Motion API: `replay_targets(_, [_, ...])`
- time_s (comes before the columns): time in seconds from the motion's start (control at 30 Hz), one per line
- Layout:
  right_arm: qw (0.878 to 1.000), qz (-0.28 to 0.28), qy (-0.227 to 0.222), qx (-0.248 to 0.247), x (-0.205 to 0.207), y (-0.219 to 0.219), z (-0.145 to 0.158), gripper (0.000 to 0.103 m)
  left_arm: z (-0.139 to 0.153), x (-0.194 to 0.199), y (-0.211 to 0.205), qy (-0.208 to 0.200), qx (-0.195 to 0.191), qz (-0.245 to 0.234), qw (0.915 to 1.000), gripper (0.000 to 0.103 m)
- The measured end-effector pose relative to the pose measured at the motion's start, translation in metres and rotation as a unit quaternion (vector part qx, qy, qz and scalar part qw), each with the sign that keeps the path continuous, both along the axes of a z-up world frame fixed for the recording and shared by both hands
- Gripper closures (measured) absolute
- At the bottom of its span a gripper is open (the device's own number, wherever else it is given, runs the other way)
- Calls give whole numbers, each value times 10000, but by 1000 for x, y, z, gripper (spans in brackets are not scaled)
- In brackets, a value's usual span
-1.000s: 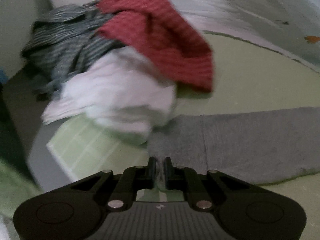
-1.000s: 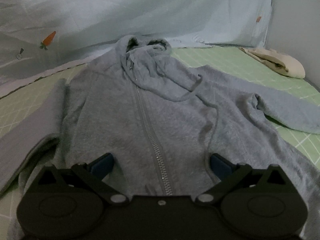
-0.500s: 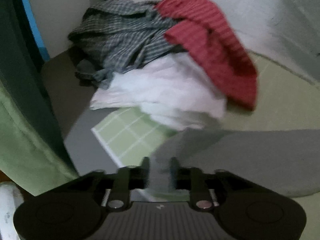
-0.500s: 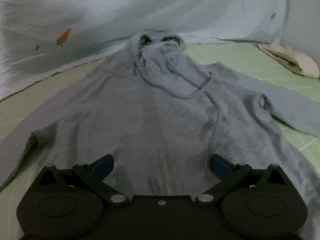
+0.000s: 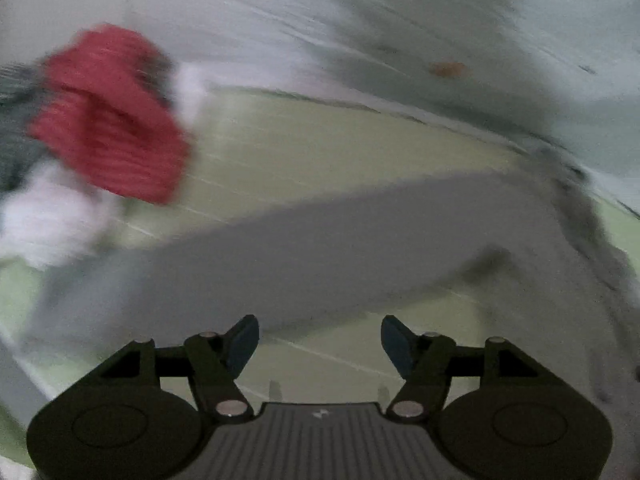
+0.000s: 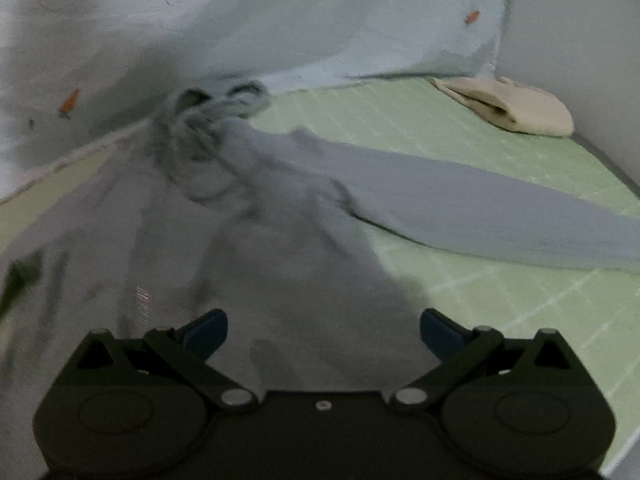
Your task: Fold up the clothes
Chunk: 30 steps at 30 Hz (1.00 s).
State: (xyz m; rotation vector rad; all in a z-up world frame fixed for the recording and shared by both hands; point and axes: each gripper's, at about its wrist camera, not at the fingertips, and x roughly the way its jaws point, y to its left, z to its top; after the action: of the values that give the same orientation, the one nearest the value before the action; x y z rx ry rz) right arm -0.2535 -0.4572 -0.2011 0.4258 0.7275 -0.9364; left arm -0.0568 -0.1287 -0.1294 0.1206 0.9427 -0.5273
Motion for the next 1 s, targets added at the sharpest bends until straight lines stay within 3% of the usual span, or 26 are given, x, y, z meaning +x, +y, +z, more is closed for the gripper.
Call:
replay_targets(0.07, [9996,33,253,116,-12,-11,-5,5,-10,-21,-26,206,-15,-385,9990,34])
replay_targets(0.17, [9986,275,258,368,-25,-22,-9,28,-24,-41,-45,394,228,-564,9974,35])
replay_targets(0.2, [9982,432,177,386,-28,-22,-8,39,-28,-48,-51,456,312,-615,9966,40])
replay_targets(0.23, [9974,590,96,404,-32,-23,-7,61,-33,-54,-57,517,396,-665,9957,51])
replay_targets(0.27, [9963,747,15,422,-35,-24,-6,82,-37,-60,-63,579,479,-716,9946,85])
replay_targets(0.33, [9965,703,112,428,-38,-24,-3,91,-42,-70,-71,625,627,-749,9933,91])
replay_targets(0.43, [9954,740,104,604,-49,-33,-1,87,-42,-79,-76,522,805,-648,9933,90])
replay_targets(0.5, [9950,853,207,472,-48,-37,7,63,-39,-82,-80,460,847,-581,9936,86])
replay_targets(0.53, [9951,907,232,311,-46,-38,13,58,-36,-81,-82,433,812,-547,9943,85])
replay_targets(0.63, [9950,993,74,-35,-38,-52,26,44,-24,-79,-86,333,661,-339,9967,66])
replay_targets(0.83, [9897,1389,-190,-283,18,-105,27,51,-11,-62,-107,184,480,-80,9986,59])
replay_targets(0.9, [9861,1611,-204,-344,45,-125,26,51,-6,-54,-114,134,422,-37,9990,51])
replay_targets(1.0, [9790,2006,-107,-352,86,-152,19,43,-5,-37,-128,207,399,23,9990,46])
